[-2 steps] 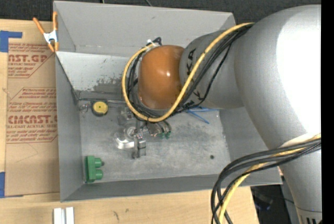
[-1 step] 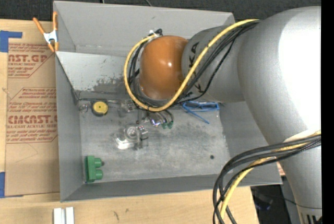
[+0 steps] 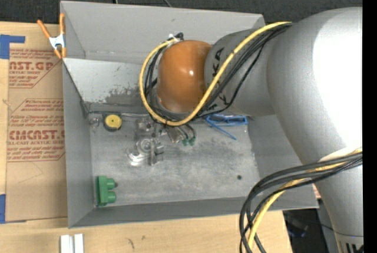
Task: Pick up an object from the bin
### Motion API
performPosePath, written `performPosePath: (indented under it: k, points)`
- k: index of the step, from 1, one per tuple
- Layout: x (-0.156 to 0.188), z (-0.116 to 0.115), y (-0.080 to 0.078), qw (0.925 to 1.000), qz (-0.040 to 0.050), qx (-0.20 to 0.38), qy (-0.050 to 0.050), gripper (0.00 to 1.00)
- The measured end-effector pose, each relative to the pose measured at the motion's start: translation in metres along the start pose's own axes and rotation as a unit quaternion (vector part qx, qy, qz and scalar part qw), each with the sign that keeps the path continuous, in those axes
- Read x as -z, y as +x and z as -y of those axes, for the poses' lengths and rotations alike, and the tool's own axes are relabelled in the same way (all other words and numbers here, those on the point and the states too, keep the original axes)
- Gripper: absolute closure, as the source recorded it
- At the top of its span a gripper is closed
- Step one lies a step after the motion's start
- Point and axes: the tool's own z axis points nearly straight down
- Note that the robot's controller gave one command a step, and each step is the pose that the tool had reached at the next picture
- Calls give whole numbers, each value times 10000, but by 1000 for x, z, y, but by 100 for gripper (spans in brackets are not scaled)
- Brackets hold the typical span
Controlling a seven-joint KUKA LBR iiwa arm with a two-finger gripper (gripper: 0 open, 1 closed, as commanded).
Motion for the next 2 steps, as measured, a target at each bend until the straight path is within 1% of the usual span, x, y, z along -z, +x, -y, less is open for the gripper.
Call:
performPosePath:
  k: [1, 2]
  points:
    - [124, 10, -1, 10000, 43, -64, 16, 100]
    - [198, 24, 34, 9924, 24, 1228, 18, 100]
